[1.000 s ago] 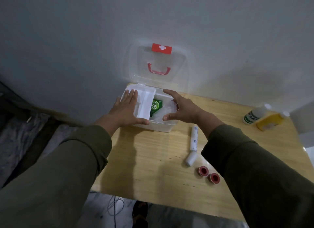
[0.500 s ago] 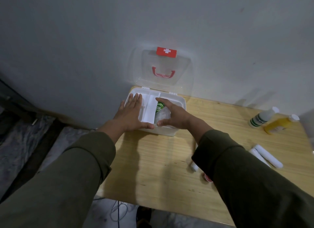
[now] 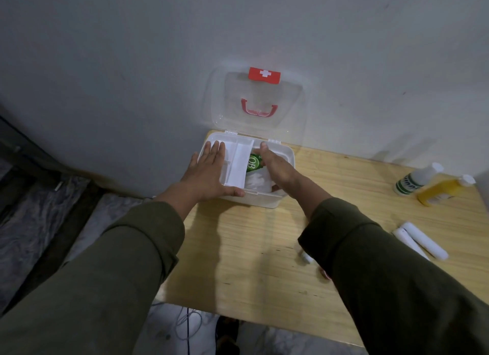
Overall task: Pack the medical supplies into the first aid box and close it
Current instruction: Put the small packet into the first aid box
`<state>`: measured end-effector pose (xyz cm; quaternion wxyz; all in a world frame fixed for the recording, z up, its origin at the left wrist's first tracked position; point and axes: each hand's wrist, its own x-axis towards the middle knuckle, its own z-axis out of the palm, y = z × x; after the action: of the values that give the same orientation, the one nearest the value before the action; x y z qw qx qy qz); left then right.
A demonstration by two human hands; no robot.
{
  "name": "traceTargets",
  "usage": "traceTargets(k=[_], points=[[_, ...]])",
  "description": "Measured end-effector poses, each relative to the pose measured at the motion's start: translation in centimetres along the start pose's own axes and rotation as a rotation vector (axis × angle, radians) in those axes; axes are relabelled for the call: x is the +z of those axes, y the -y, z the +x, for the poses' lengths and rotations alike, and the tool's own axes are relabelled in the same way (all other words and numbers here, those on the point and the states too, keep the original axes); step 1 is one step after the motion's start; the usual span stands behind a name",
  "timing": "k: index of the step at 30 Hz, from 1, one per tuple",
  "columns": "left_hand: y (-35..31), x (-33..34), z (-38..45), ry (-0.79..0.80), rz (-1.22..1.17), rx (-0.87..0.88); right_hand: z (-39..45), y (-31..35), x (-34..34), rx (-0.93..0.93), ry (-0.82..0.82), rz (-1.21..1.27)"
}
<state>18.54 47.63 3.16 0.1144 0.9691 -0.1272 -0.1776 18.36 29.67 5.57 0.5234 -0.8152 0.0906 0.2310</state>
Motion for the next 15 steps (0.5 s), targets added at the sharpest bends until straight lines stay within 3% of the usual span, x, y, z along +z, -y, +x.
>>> traceTargets(k=[5, 15], points=[[0.0, 0.0, 0.0, 0.001, -0.002, -0.002, 0.2, 0.3, 0.3, 0.027, -0.12, 0.021], [0.0, 0.0, -0.1, -0.005, -0.002, 0.005, -0.5, 0.5, 0.5, 0.13, -0.118, 0.254]])
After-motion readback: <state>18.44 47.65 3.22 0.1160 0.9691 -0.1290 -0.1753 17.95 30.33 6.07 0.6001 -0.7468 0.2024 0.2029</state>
